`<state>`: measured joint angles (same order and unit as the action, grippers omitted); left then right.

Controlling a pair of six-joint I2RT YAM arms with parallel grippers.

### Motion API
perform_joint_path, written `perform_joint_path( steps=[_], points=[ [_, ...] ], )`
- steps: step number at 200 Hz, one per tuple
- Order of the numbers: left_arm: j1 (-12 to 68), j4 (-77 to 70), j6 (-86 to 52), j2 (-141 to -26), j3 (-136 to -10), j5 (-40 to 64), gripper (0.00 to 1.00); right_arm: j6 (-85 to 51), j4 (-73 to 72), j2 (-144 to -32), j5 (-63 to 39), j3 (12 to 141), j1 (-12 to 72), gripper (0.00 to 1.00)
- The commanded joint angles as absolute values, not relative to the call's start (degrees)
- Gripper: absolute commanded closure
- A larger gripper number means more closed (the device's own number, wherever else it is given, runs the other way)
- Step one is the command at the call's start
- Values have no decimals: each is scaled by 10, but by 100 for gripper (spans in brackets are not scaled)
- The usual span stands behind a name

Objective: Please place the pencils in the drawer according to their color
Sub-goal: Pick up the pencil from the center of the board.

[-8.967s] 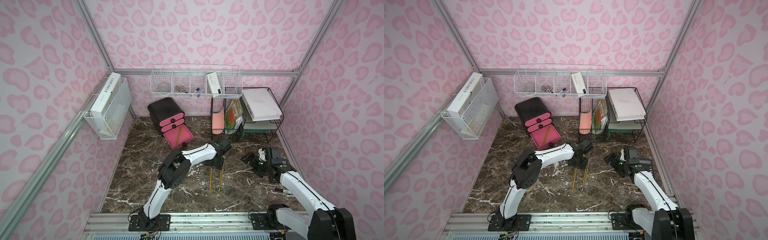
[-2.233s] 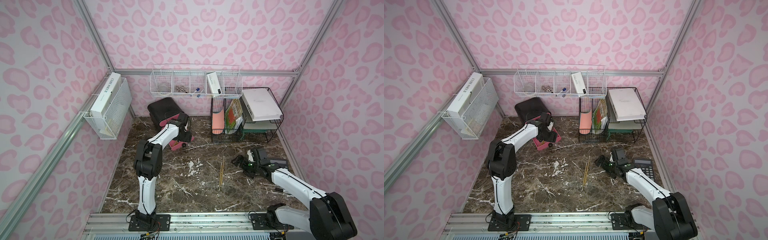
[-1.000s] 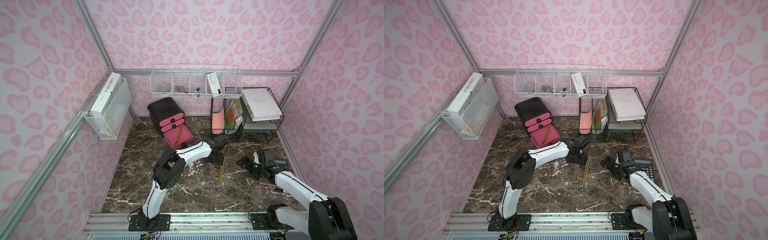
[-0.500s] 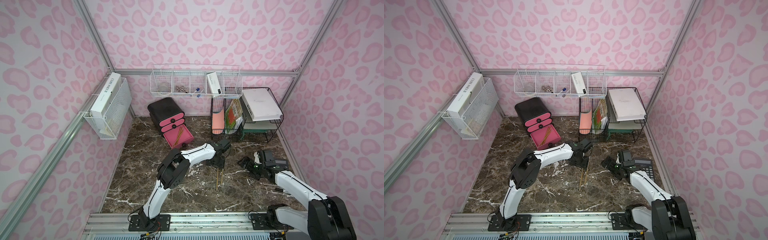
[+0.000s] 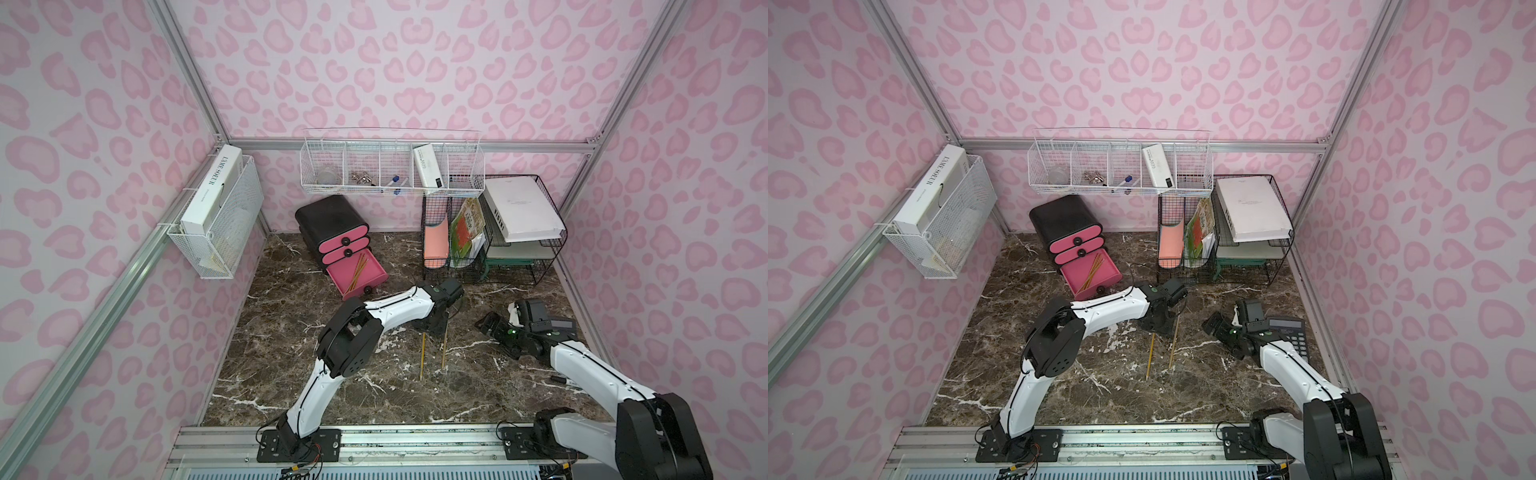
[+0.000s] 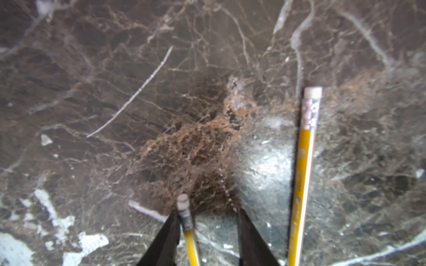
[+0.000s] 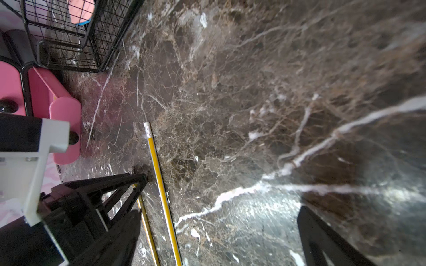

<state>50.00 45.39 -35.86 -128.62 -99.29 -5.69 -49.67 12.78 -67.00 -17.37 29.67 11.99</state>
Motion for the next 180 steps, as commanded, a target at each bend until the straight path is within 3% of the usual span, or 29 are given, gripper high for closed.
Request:
perform_joint_path(
  steps=[1,60,90,180],
  points=[
    [500,468,-362,-1304,-977,-44,64,-493,135,-668,-174,302,120,2],
    [501,467,-366,-1312,-970,-44,82,-493,140,-664,-174,306,118,2],
    [501,470,-365,-1313,-970,-41,100,-493,143,-660,-173,311,118,2],
    [494,450,-276,-1222,-928,-79,100,-493,145,-660,-176,317,116,2]
  ],
)
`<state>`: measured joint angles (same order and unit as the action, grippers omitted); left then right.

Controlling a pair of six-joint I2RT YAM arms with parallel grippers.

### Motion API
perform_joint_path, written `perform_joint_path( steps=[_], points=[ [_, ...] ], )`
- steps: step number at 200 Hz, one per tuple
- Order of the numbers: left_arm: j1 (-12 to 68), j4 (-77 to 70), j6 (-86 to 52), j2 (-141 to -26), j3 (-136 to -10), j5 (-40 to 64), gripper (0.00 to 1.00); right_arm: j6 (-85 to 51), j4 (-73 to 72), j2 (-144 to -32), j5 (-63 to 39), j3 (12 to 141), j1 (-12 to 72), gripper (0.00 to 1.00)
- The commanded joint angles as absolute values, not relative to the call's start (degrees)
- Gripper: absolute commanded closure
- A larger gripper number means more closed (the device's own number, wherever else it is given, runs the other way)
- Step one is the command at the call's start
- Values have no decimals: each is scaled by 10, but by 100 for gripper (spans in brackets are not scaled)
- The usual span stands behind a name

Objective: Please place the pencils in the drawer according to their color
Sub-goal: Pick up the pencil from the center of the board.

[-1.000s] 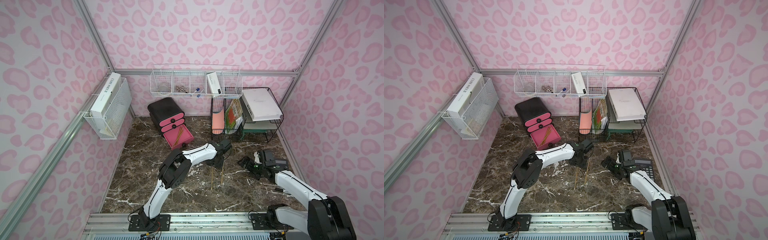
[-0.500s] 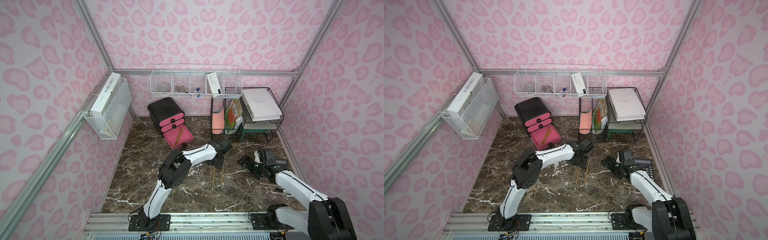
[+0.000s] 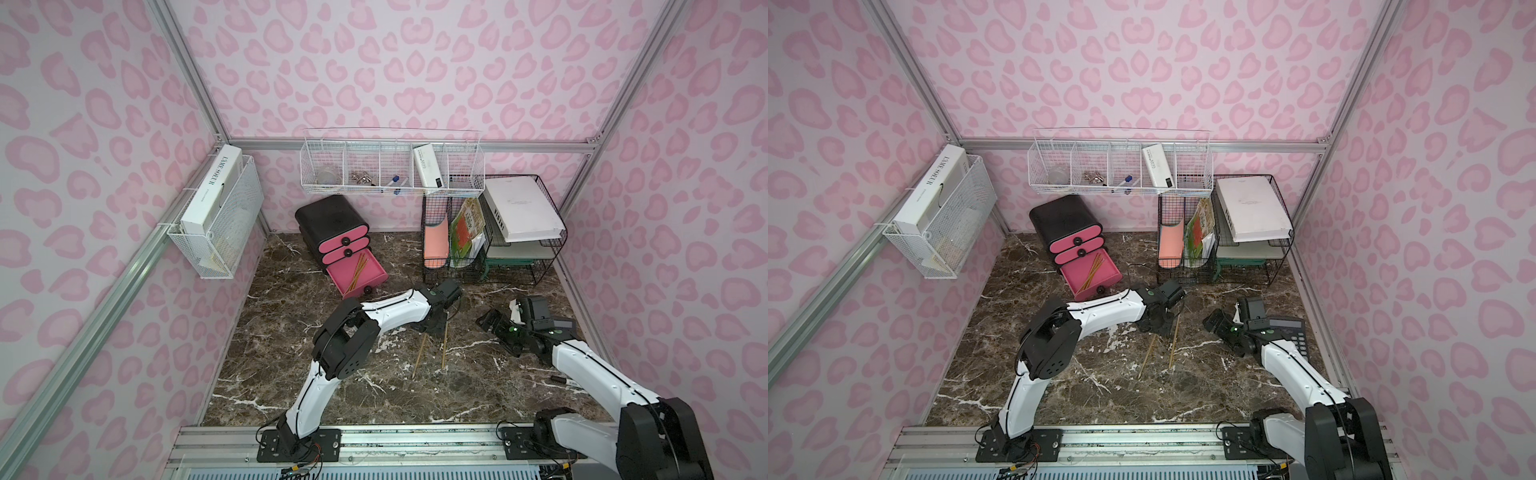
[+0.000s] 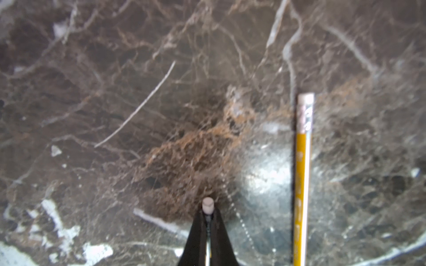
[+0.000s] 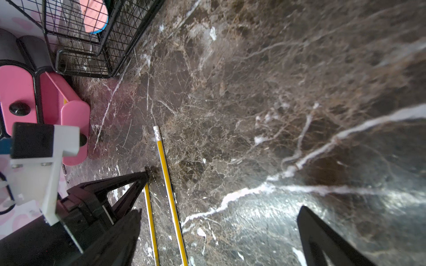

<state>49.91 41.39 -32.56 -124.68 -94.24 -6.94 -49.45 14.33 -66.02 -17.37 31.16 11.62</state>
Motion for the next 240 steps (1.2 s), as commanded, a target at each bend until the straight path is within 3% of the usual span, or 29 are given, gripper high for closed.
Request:
perform_joint_path(
  steps=[1,52,103,240],
  points=[
    [493,448,-274,-1220,-928,-80,100,-493,145,-660,-176,317,116,2],
    [460,407,-175,-1140,-900,-125,100,-496,141,-666,-178,316,116,2],
    [367,369,-87,-1118,-931,-125,100,-500,140,-668,-180,317,117,3],
    [226,267,116,-1246,-1113,-136,100,-507,153,-676,-174,323,118,3]
  ],
)
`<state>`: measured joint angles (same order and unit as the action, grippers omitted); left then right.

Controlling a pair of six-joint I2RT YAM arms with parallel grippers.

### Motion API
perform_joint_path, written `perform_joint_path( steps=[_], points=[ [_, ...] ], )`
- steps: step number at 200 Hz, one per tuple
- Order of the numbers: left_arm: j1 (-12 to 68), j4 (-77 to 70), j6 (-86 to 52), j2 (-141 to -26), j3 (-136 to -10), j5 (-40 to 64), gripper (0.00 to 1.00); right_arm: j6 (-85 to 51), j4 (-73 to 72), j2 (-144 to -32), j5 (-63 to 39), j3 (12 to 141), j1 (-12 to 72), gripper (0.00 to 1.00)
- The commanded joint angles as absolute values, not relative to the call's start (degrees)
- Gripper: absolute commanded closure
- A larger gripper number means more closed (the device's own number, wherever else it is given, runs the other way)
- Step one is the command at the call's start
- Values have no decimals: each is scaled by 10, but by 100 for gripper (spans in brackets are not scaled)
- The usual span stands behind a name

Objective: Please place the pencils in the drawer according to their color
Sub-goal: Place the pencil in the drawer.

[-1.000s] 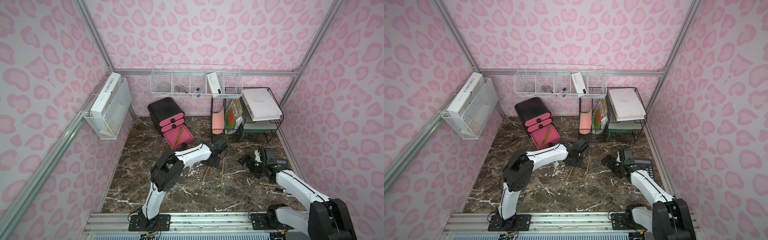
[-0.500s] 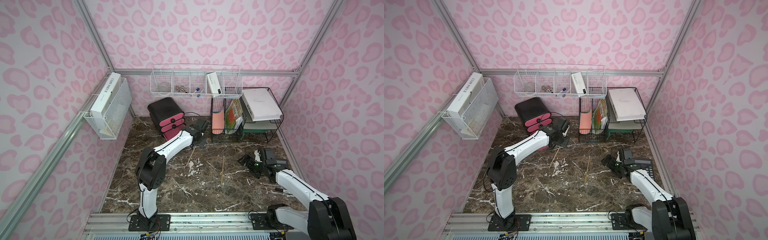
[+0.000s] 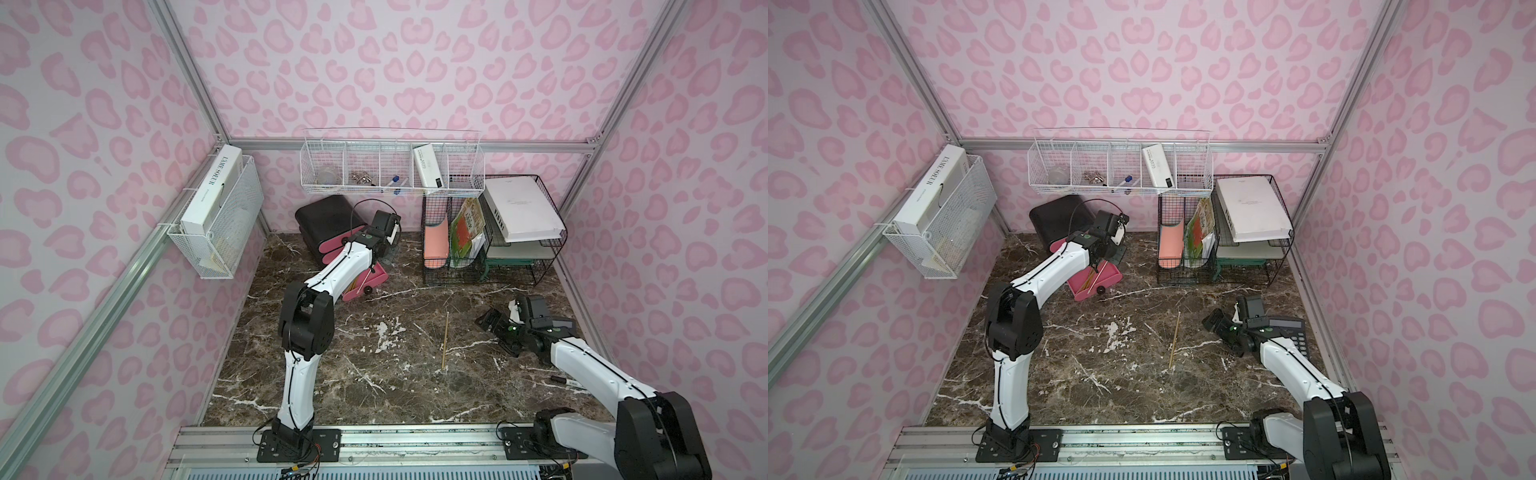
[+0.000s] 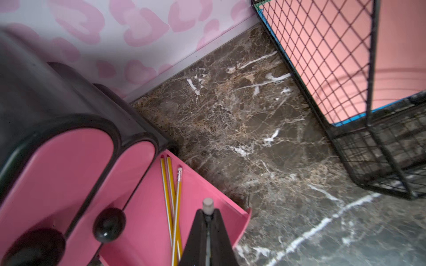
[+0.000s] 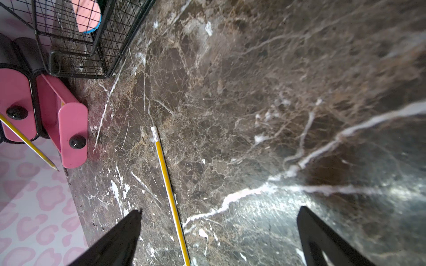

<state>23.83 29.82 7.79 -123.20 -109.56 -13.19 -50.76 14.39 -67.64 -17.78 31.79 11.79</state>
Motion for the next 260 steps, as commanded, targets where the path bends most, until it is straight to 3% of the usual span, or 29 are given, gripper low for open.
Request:
perform_joint_path(
  steps=[1,149,163,193,207,260],
  points=[
    [225,267,116,-1247,-1114,-136,100,-507,153,-677,-174,323,118,3],
    [179,270,128,-1295,-1115,-133,100,-509,161,-673,-169,330,119,3],
    [178,273,126,-1293,-1114,-135,86,-509,161,-672,-169,330,118,3],
    [177,276,122,-1286,-1115,-137,44,-507,161,-676,-171,334,119,3],
    [177,279,118,-1280,-1121,-136,31,-507,161,-677,-171,335,119,3],
    [178,281,82,-1230,-1125,-94,20,-505,161,-676,-171,337,119,3]
  ],
)
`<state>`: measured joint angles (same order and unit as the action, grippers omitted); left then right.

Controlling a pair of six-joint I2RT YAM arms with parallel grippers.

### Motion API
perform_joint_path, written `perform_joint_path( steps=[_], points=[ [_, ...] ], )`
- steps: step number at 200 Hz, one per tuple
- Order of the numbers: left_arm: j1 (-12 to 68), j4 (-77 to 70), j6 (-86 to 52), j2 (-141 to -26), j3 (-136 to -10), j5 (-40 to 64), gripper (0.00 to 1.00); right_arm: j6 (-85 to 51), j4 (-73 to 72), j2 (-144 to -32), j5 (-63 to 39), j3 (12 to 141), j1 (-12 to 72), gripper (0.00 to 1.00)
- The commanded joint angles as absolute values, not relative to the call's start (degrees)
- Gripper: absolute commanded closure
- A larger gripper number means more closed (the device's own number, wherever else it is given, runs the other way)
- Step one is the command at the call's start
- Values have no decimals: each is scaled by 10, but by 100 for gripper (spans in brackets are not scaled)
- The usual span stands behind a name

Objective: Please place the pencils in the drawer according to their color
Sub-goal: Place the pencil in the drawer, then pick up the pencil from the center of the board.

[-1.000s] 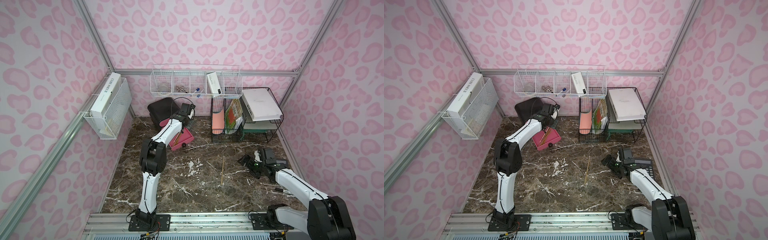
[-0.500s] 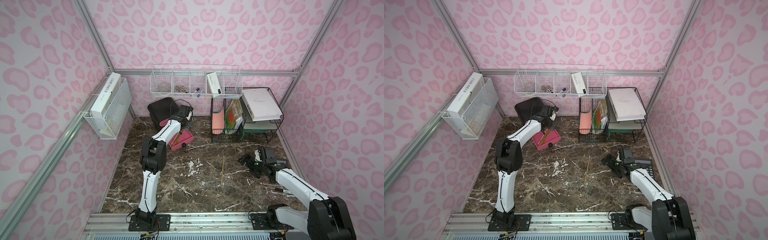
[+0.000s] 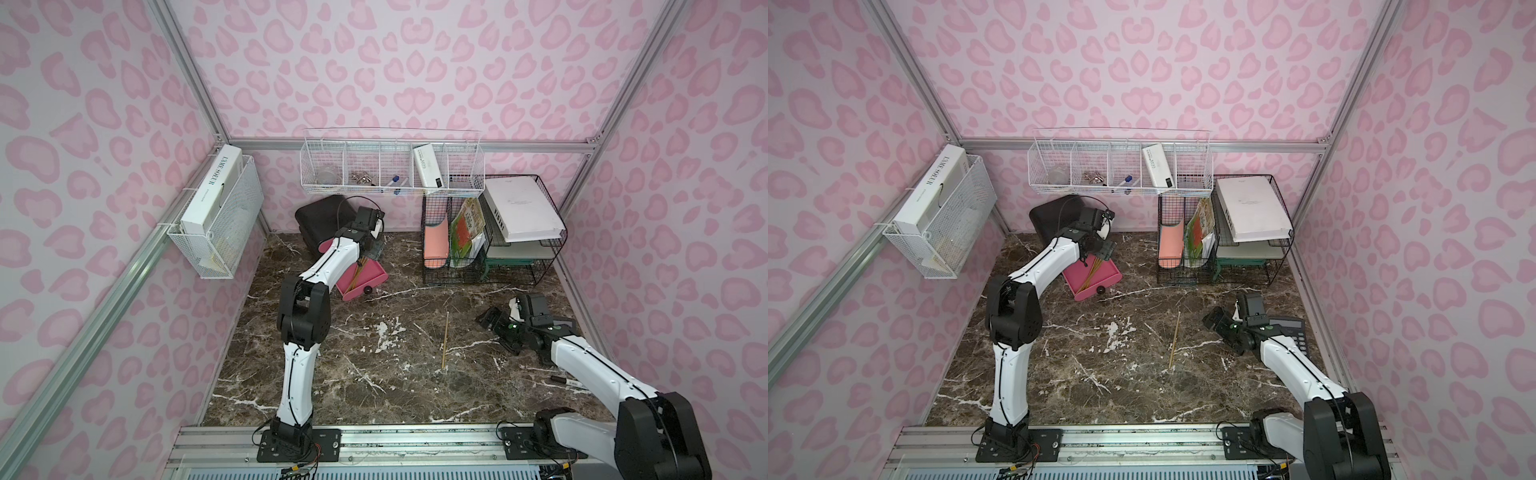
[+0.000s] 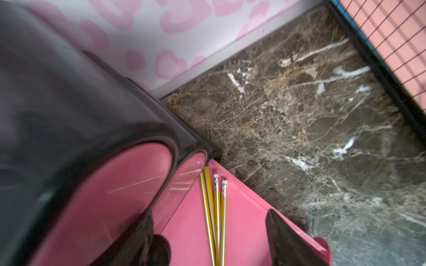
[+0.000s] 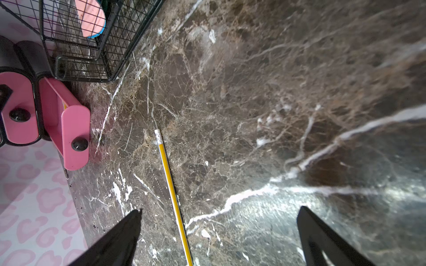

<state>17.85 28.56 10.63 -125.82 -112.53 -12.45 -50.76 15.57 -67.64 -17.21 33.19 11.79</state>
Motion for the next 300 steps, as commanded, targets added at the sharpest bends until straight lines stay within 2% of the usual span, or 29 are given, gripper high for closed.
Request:
perform_joint_path(
  steps=[1,60,118,164,204,300],
  points=[
    [178,281,81,-1229,-1124,-93,20,-504,160,-677,-171,337,118,3],
    [210,296,-18,-1135,-1035,14,17,-503,153,-679,-171,335,119,3],
    [312,340,-196,-1092,-910,47,16,-496,136,-695,-173,328,114,3],
    [405,372,-284,-1140,-915,27,15,-481,136,-693,-176,319,91,2],
    [467,418,-320,-1218,-997,-2,16,-476,134,-676,-185,301,63,2],
    [513,450,-343,-1323,-1086,-101,25,-467,136,-656,-196,278,39,3]
  ],
)
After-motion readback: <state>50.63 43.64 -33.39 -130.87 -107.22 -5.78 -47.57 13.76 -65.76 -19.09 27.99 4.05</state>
